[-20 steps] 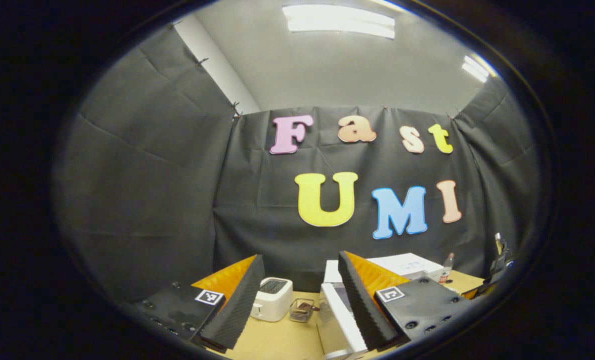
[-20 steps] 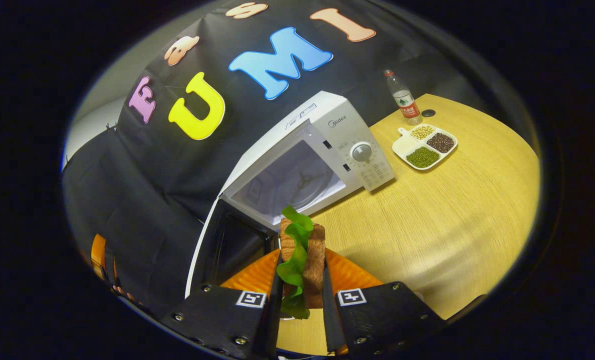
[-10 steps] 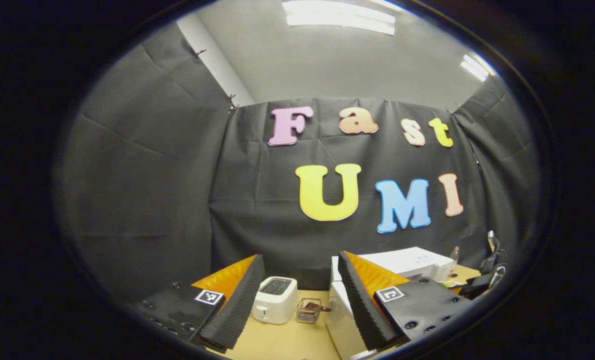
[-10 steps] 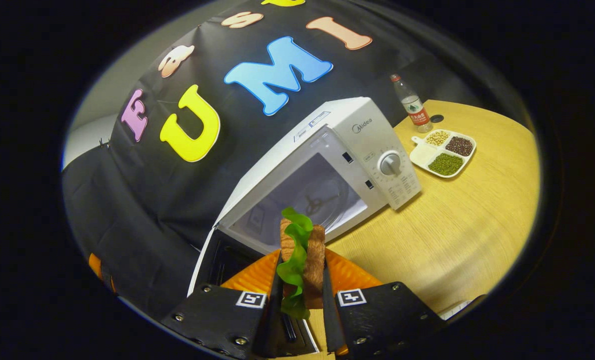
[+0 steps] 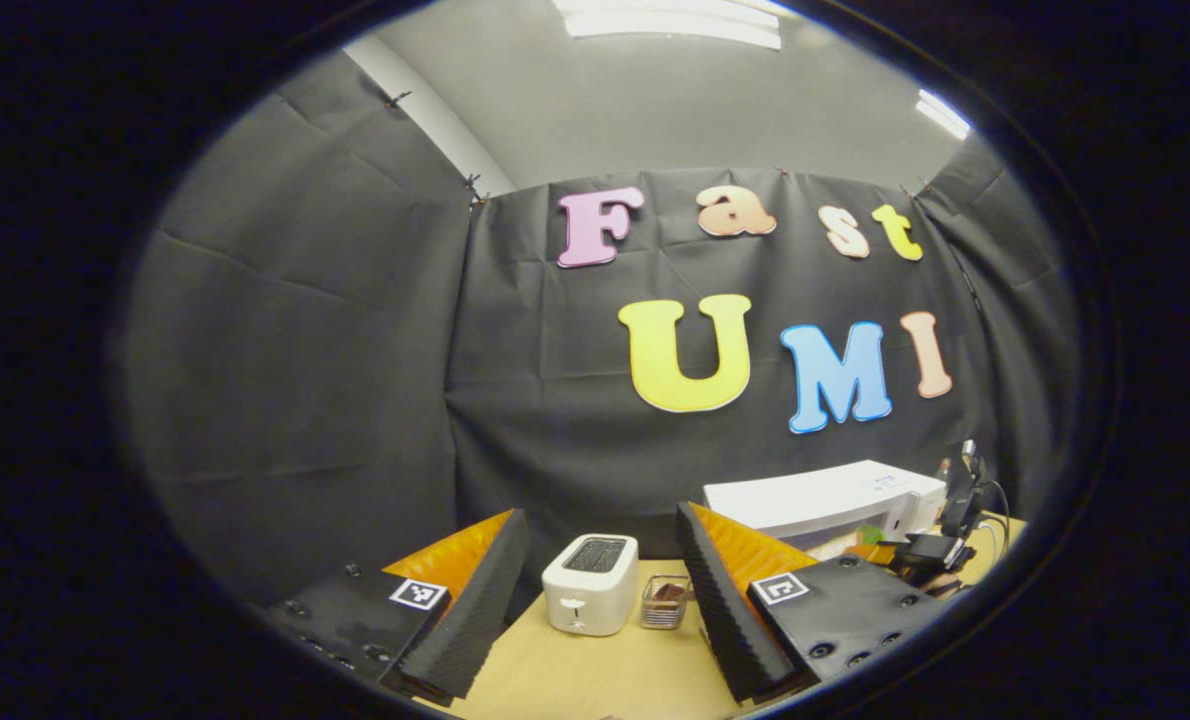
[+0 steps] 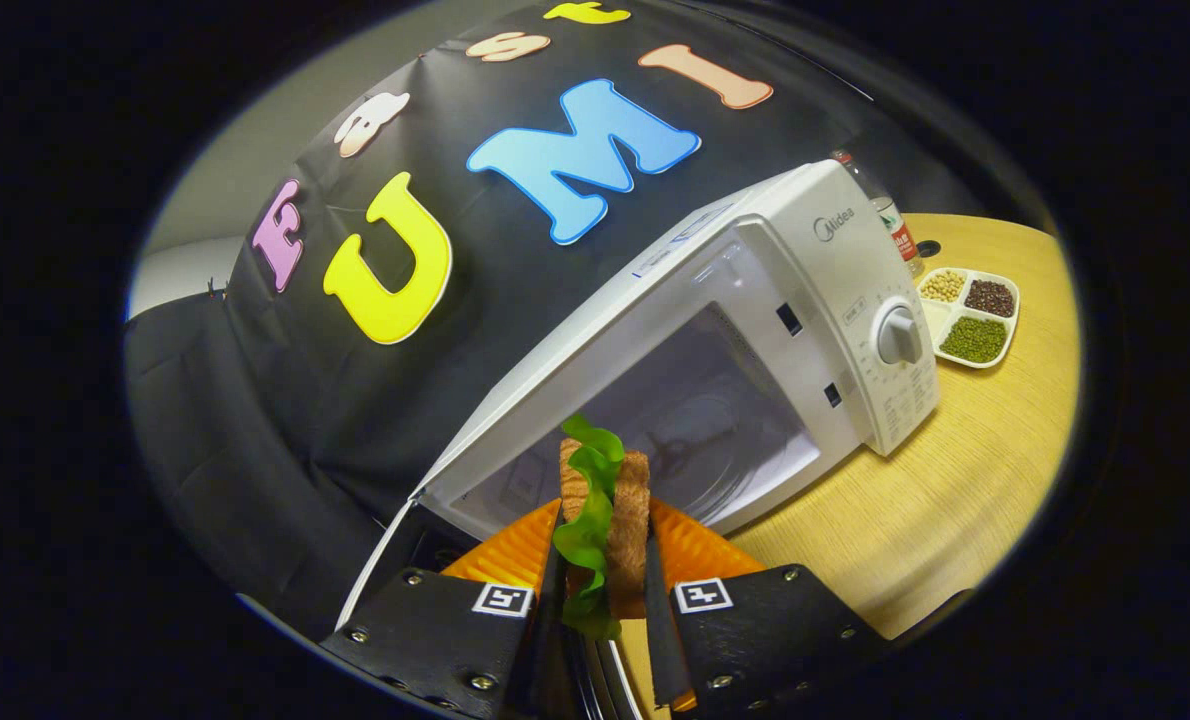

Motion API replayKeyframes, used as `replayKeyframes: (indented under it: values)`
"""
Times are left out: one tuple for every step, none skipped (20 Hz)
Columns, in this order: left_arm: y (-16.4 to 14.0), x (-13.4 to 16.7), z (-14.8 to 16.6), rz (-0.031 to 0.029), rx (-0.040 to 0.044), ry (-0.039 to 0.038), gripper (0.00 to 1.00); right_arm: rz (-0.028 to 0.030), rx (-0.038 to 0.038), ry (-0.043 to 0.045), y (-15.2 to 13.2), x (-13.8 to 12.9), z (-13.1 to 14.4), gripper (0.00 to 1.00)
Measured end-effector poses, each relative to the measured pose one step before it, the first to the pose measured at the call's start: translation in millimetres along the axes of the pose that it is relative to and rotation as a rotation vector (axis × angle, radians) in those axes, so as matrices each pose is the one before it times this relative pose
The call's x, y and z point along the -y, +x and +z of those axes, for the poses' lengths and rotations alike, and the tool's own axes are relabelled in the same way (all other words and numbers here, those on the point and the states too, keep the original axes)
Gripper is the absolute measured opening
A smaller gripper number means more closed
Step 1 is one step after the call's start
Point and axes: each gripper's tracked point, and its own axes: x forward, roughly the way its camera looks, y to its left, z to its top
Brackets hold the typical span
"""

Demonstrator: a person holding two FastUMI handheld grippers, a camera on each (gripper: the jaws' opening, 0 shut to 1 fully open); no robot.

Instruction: Open the microwave oven with the left hand, put the food in, and close the microwave oven.

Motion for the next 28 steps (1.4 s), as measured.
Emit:
replayKeyframes:
  values:
    - [-0.81, -4.18, -6.32, 0.00847, -0.01635, 0.00305, 0.95, -0.00262, 0.01994, -0.00683, 9.08, 2.10, 1.19, 0.37]
    - [-1.70, -3.44, -4.29, 0.00644, -0.01052, 0.00472, 0.98, -0.00222, 0.02352, -0.00997, 8.49, 2.19, 1.20, 0.37]
    - [0.25, -4.12, -2.96, 0.00844, -0.00927, 0.00961, 0.97, 0.00308, 0.02931, -0.00797, 8.23, 1.31, 1.72, 0.37]
    - [0.75, -3.29, -4.38, 0.00736, -0.01029, 0.01159, 0.97, -0.00151, 0.02817, -0.00918, 7.48, 0.82, 1.46, 0.39]
    - [-0.30, -1.93, -3.78, 0.00427, -0.01103, 0.01089, 0.97, 0.00153, 0.01792, -0.00164, 7.25, 2.44, -0.58, 0.39]
    - [-0.92, -0.52, -3.92, 0.00058, -0.01326, 0.00983, 0.98, -0.00279, 0.00758, 0.00652, 6.21, 2.60, -3.78, 0.39]
    - [0.41, -0.64, -3.27, 0.00058, -0.01027, 0.00887, 0.98, -0.00133, 0.00349, 0.01388, 6.82, 0.96, -2.76, 0.39]
    - [0.01, -0.42, -3.67, -0.00055, -0.00601, 0.00702, 0.98, -0.00112, 0.00400, 0.01615, 5.61, 1.04, -2.71, 0.39]
    - [0.45, -0.24, -1.79, 0.00058, -0.00643, 0.00468, 0.92, -0.00485, 0.00404, 0.01466, 6.65, 1.84, -2.02, 0.39]
    - [-0.50, 1.29, -3.28, -0.00100, -0.00696, 0.00335, 1.00, -0.00456, -0.00180, 0.00906, 7.01, 2.33, -3.11, 0.39]
    - [-0.21, 0.37, -0.69, 0.00029, -0.00110, 0.00413, 1.00, -0.00853, -0.00998, -0.00044, 6.26, 3.91, -3.57, 0.39]
    - [0.81, 1.27, -0.93, -0.00282, -0.00193, 0.00474, 1.00, -0.01035, 0.00597, -0.00492, 5.27, 3.33, -0.48, 0.39]
    - [-0.17, 0.86, -1.05, -0.00241, -0.00284, 0.00993, 1.00, -0.01880, -0.00251, -0.01163, 4.73, 4.89, 0.23, 0.39]
    - [-0.91, -2.79, -1.71, 0.00448, -0.00279, 0.01372, 1.00, -0.03590, -0.00937, -0.01898, 5.30, 8.52, -1.41, 0.39]
    - [1.00, -2.03, -0.60, 0.00423, -0.00070, 0.00685, 1.00, -0.02629, -0.01691, -0.02042, 2.79, 7.34, -2.40, 0.39]
    - [1.19, -0.23, 0.31, 0.00060, -0.00007, -0.00588, 0.95, -0.03244, -0.00553, -0.02065, 1.40, 6.94, -1.35, 0.39]
    - [0.19, -0.06, 1.63, -0.00100, -0.00058, -0.01106, 1.00, -0.02197, -0.00132, -0.01728, 2.24, 6.22, 0.03, 0.44]
    - [0.09, 0.31, -0.34, -0.00114, -0.00014, -0.00931, 1.00, -0.01386, 0.00442, -0.01569, 1.08, 3.84, -0.22, 0.47]
    - [1.96, 0.51, -0.41, 0.00216, 0.00054, -0.00397, 0.95, -0.00872, 0.00274, -0.01750, 1.02, 2.24, 0.45, 0.48]
    - [1.37, -2.54, -1.99, 0.00315, -0.00185, 0.00165, 0.95, -0.01101, 0.00605, -0.02765, 0.14, 0.86, 1.59, 0.48]
    - [0.21, -0.08, -1.96, 0.00173, -0.00186, -0.00013, 1.00, -0.03283, 0.00777, -0.05028, 0.36, 6.11, 1.48, 0.48]
    - [-0.67, 1.08, -0.97, -0.00131, -0.00298, -0.00231, 0.95, -0.03242, 0.00114, -0.05492, 3.73, 7.16, 0.86, 0.60]
    - [-0.65, 2.37, -1.30, -0.00354, -0.00243, -0.00112, 0.95, -0.04094, -0.00044, -0.05640, 0.64, 8.95, 1.82, 0.64]
    - [-0.86, 2.60, -2.13, -0.00293, -0.00210, 0.00323, 0.95, -0.02619, -0.00805, -0.04617, 2.30, 6.86, -4.65, 0.75]
    - [1.27, 2.40, -0.19, -0.00370, -0.00201, 0.00456, 1.00, -0.00515, -0.01288, -0.03332, -0.63, 2.53, -1.90, 0.79]
    - [-0.30, 3.31, -2.99, -0.00604, -0.00333, 0.00122, 0.95, 0.00621, 0.00393, -0.02387, -2.78, 0.93, 2.77, 0.87]
    - [-0.13, 4.11, -0.45, -0.00631, -0.00004, -0.00393, 0.95, 0.00246, 0.01587, -0.02467, -2.85, 0.08, 4.78, 0.96]
    - [-1.54, 1.97, -1.67, -0.00519, 0.00199, -0.00659, 0.95, 0.00445, 0.02227, -0.03196, -5.67, 0.12, 7.67, 0.98]
